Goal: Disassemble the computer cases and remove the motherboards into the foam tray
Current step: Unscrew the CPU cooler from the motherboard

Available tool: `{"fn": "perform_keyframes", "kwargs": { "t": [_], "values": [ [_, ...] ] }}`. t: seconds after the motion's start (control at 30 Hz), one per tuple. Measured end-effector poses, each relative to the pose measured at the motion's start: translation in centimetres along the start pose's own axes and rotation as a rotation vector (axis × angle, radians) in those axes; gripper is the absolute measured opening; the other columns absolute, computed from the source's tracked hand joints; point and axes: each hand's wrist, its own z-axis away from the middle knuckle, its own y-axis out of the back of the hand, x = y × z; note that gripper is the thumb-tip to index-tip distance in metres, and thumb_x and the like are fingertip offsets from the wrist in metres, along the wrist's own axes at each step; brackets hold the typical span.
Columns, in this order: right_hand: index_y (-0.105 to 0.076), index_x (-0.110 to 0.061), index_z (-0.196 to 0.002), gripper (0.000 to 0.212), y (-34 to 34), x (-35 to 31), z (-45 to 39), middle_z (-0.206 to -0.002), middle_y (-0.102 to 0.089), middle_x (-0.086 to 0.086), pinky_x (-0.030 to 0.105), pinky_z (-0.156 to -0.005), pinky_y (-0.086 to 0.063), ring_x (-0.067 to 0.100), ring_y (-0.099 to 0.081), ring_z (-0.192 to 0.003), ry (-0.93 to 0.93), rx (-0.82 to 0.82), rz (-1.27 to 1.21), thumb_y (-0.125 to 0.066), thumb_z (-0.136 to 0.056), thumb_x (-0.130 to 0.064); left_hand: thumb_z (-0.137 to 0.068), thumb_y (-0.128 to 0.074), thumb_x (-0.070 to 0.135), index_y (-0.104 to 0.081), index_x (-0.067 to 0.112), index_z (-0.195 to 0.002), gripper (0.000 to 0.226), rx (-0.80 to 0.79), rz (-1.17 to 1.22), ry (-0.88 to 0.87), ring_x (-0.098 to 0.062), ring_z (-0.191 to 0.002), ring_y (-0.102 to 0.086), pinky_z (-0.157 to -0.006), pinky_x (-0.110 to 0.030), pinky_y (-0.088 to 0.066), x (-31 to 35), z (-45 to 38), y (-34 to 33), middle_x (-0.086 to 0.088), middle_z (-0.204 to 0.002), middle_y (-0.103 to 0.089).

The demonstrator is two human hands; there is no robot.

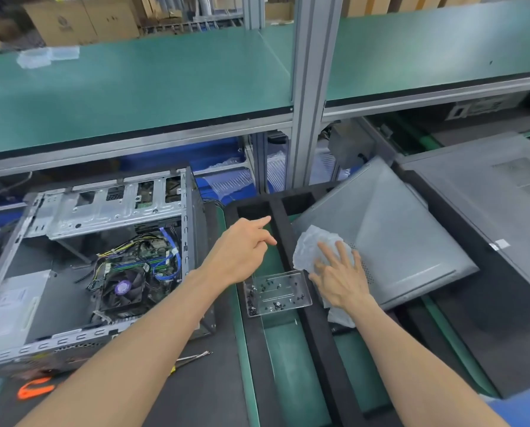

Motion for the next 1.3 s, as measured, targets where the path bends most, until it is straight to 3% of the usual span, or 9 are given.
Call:
{"fn": "perform_keyframes", "kwargs": {
  "t": [0.2, 0.37, 0.53, 0.73, 0.9, 0.97, 1.07, 1.17, 1.3],
  "values": [
    [-0.038, -0.027, -0.15, 0.046, 0.2, 0.0, -0.1, -0.166, -0.003, -0.009, 0.057, -0.12, 0.003, 0.031, 0.01, -0.151, 0.066, -0.181, 0.025, -0.024, -0.107, -0.036, -0.099, -0.042, 0.012, -0.073, 0.029, -0.115, 0.039, -0.003, 0.011, 0.017, -0.019, -0.133, -0.043, -0.11, -0.04, -0.039, -0.3, 0.7, 0.2, 0.008, -0.155, -0.043],
    [-0.055, -0.028, -0.137, 0.045, 2.0, -0.1, 0.1, -0.165, -0.01, -0.014, 0.059, -0.119, 0.007, 0.026, 0.008, -0.152, 0.058, -0.269, -0.073, -0.03, -0.1, -0.018, -0.103, -0.039, 0.016, -0.068, 0.029, -0.125, 0.039, 0.001, 0.011, 0.034, -0.024, -0.131, -0.048, -0.109, -0.04, -0.039, -1.2, 1.8, 1.1, 0.007, -0.158, -0.038],
    [-0.064, -0.033, -0.125, 0.044, 4.6, -1.5, 1.2, -0.16, -0.027, -0.015, 0.066, -0.111, 0.017, 0.032, -0.003, -0.151, -0.004, -0.095, 0.031, -0.039, -0.092, -0.02, -0.105, -0.039, 0.03, -0.043, 0.031, -0.15, 0.045, 0.054, -0.014, 0.052, -0.021, -0.142, -0.039, -0.113, -0.038, -0.032, -3.2, 3.7, 2.6, 0.005, -0.164, -0.023],
    [-0.048, -0.027, -0.145, 0.052, 9.2, -8.4, 1.3, -0.157, -0.038, -0.007, 0.056, -0.111, 0.015, 0.024, -0.017, -0.151, 0.071, 0.26, -0.097, -0.043, -0.093, -0.023, -0.106, -0.04, 0.034, -0.03, 0.027, -0.157, 0.052, 0.057, -0.055, 0.139, -0.021, -0.15, -0.025, -0.122, -0.039, -0.022, -7.2, 7.8, 5.0, -0.003, -0.166, -0.019],
    [-0.051, -0.019, -0.139, 0.048, 12.9, -19.5, 1.7, -0.128, -0.068, 0.0, 0.049, -0.116, 0.0, 0.02, -0.047, -0.137, 0.324, 0.492, -0.311, -0.05, -0.092, -0.02, -0.106, -0.043, 0.038, -0.027, 0.028, -0.157, 0.055, 0.07, -0.11, 0.204, -0.023, -0.147, -0.032, -0.118, -0.037, -0.026, -11.8, 11.6, 7.4, -0.002, -0.166, -0.02],
    [-0.054, -0.015, -0.138, 0.046, 13.4, -23.5, 1.8, -0.11, -0.074, 0.001, 0.045, -0.116, -0.013, 0.021, -0.059, -0.12, 0.415, 0.504, -0.339, -0.052, -0.092, -0.019, -0.104, -0.047, 0.039, -0.031, 0.03, -0.155, 0.055, 0.104, -0.141, 0.226, -0.024, -0.136, -0.047, -0.111, -0.039, -0.038, -13.6, 13.0, 8.1, -0.003, -0.16, -0.035],
    [-0.053, -0.012, -0.133, 0.038, 13.4, -28.4, 1.8, -0.1, -0.073, 0.006, 0.039, -0.101, -0.038, 0.029, -0.062, -0.1, 0.508, 0.375, -0.32, -0.048, -0.095, -0.017, -0.099, -0.051, 0.039, -0.053, 0.03, -0.14, 0.042, 0.138, -0.254, 0.32, -0.029, -0.106, -0.065, -0.088, -0.041, -0.053, -16.4, 15.2, 9.5, -0.007, -0.123, -0.069],
    [-0.059, -0.011, -0.124, 0.031, 12.6, -31.0, 1.6, -0.099, -0.072, 0.01, 0.042, -0.086, -0.051, 0.032, -0.064, -0.095, 0.439, 0.191, -0.41, -0.051, -0.095, -0.013, -0.097, -0.05, 0.036, -0.067, 0.027, -0.12, 0.03, 0.076, -0.434, 0.371, -0.029, -0.103, -0.062, -0.092, -0.039, -0.047, -19.7, 17.6, 9.9, -0.007, -0.104, -0.074],
    [-0.064, -0.019, -0.122, 0.03, 12.0, -32.2, 1.2, -0.107, -0.071, 0.002, 0.041, -0.088, -0.055, 0.025, -0.065, -0.098, 0.267, -0.001, -0.483, -0.057, -0.093, -0.017, -0.098, -0.045, 0.03, -0.072, 0.029, -0.114, 0.031, 0.134, -0.364, 0.305, -0.015, -0.101, -0.063, -0.116, -0.029, -0.013, -22.1, 19.1, 8.6, 0.003, -0.096, -0.075]
  ]
}}
